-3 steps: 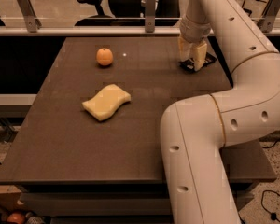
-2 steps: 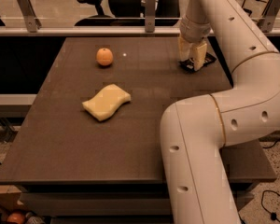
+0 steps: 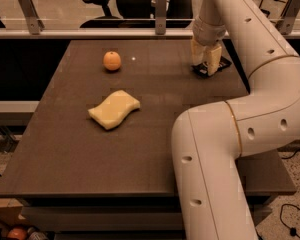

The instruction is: Move rxbar chocolate near sponge

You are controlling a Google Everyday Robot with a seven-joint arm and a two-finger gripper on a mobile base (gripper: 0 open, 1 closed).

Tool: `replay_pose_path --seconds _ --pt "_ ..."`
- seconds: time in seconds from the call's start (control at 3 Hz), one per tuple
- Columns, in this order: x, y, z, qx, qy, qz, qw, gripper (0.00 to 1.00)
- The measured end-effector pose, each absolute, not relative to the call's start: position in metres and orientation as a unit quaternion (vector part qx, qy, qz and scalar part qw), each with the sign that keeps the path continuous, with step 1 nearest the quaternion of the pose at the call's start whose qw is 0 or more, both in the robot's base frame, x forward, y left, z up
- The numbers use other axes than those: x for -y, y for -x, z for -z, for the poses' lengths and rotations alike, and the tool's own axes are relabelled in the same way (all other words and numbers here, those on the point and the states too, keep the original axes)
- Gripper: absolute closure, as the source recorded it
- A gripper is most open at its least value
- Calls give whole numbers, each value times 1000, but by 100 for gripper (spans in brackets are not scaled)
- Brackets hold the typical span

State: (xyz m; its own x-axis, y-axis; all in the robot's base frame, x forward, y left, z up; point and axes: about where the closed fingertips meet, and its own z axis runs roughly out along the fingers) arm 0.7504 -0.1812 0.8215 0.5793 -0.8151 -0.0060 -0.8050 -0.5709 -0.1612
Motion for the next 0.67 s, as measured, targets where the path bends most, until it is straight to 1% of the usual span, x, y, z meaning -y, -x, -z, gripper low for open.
replay_pose_path --seconds 0.67 --pt "181 -750 -822 -457 886 35 73 100"
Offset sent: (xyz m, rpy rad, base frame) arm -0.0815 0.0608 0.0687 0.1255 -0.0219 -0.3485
